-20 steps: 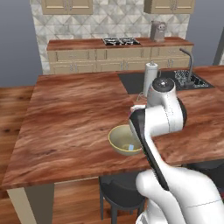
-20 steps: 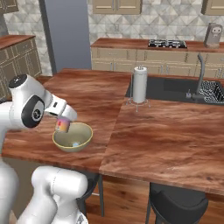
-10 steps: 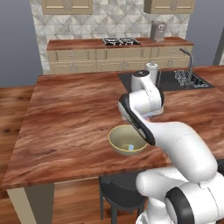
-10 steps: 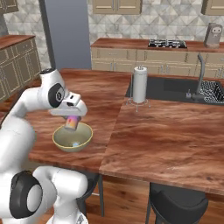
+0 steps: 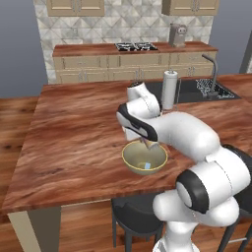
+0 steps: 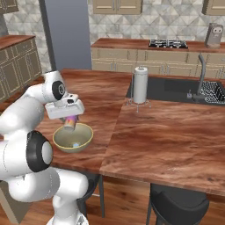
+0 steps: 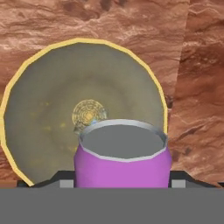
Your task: Open the fridge, grab two sodas, and place both sodas inside the bowl with ice on the dining counter.
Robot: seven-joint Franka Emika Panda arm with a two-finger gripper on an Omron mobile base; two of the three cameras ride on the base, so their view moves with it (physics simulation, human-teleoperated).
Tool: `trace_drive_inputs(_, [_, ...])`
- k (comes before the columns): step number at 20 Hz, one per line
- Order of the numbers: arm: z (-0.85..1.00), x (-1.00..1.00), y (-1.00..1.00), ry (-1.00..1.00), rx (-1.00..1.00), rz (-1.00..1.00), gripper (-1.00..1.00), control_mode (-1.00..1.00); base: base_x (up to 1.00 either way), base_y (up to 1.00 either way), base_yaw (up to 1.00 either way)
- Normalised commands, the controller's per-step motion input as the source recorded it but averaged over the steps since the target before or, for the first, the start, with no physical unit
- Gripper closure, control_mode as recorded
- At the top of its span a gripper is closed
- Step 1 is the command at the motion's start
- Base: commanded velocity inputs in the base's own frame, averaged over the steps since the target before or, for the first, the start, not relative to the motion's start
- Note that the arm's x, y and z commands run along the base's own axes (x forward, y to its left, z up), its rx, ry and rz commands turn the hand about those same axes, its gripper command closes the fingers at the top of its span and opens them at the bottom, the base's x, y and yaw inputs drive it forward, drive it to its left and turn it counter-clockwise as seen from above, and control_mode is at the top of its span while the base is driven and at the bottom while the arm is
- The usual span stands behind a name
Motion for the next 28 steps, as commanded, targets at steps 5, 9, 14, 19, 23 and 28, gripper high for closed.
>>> trace_drive_inputs(5, [-0.48, 0.00, 0.04, 0.00, -0.02, 0.02, 1.00, -1.00, 0.00, 0.00, 0.00])
trace_drive_inputs(9, [-0.33, 0.02, -0.02, 0.00, 0.00, 0.04, 1.00, -1.00, 0.00, 0.00, 0.00])
trace_drive_inputs(14, [-0.21, 0.10, -0.01, 0.00, 0.00, 0.04, 1.00, -1.00, 0.00, 0.00, 0.00])
trace_drive_inputs(19, [-0.22, 0.09, 0.00, 0.00, 0.00, 0.04, 1.00, -1.00, 0.00, 0.00, 0.00])
trace_drive_inputs(23, [-0.23, 0.09, 0.00, 0.00, 0.00, 0.03, 1.00, -1.00, 0.00, 0.00, 0.00])
trace_drive_inputs(28, [-0.24, 0.11, 0.00, 0.00, 0.00, 0.03, 1.00, -1.00, 0.00, 0.00, 0.00])
